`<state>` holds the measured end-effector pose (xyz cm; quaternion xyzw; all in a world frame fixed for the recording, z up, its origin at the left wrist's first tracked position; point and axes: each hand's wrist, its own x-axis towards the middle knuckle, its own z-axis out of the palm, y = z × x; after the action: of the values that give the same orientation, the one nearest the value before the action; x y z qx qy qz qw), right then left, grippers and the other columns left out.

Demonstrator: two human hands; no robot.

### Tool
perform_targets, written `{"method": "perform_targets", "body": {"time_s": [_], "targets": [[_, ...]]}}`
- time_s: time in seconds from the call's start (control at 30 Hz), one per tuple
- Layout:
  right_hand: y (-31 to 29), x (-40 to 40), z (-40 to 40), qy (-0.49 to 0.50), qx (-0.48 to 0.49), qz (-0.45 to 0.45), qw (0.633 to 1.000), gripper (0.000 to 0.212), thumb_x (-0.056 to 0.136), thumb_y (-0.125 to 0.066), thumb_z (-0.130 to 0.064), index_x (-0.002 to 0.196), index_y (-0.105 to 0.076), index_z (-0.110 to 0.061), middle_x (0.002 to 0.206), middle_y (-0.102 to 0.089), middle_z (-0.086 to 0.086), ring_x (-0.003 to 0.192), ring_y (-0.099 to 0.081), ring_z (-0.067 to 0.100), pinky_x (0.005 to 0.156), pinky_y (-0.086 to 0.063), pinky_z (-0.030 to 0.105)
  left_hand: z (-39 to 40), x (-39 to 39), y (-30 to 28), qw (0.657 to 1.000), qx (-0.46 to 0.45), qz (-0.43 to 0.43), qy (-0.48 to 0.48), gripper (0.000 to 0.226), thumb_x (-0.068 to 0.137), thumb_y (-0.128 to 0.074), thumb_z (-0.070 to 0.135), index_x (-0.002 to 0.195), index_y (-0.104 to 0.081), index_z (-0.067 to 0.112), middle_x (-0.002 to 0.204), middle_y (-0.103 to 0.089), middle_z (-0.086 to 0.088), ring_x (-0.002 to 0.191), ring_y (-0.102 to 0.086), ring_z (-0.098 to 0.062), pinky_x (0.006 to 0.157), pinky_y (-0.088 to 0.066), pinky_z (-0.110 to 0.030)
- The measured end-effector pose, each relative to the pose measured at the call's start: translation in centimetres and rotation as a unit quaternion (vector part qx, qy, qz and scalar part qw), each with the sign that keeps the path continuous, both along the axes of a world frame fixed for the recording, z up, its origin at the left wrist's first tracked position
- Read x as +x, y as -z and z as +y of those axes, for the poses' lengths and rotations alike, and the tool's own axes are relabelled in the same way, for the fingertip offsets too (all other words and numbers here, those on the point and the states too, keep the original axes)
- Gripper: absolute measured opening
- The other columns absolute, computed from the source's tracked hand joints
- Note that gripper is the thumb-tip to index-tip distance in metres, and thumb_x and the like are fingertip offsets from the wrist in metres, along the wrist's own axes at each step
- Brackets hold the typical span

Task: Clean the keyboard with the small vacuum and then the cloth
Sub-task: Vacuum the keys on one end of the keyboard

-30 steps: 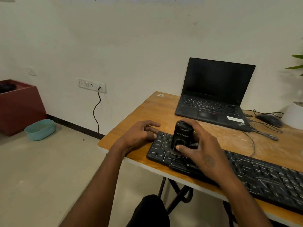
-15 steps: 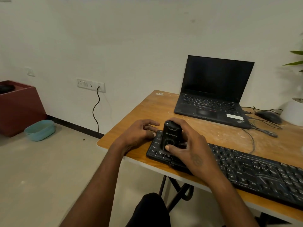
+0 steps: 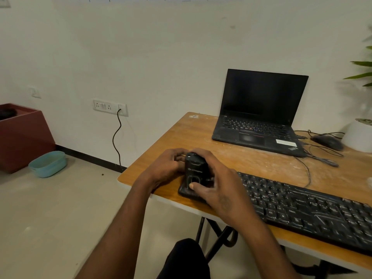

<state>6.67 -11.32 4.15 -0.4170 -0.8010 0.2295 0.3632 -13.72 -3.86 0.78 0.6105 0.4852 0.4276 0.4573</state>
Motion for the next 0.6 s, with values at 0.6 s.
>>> {"method": "perform_targets", "body": {"time_s": [0.6], "targets": [[0.4,2.5,-0.3,0.018,-0.004,0.034,0.999,0.072,0.086,-0.077,-0.021,0.135,-0.041,-0.058,0.109,-0.065,-0.017,0.095,-0.065,0.000,0.071,-0.061,0.026,-0.1,0.0,0.1,0.998,-0.014,0.057,0.004,0.035,0.096,-0.065,0.015,0.130,-0.067,0.020,0.121,-0.074,-0.005,0.113,-0.071,-0.019,0.096,-0.058,-0.035]]}}
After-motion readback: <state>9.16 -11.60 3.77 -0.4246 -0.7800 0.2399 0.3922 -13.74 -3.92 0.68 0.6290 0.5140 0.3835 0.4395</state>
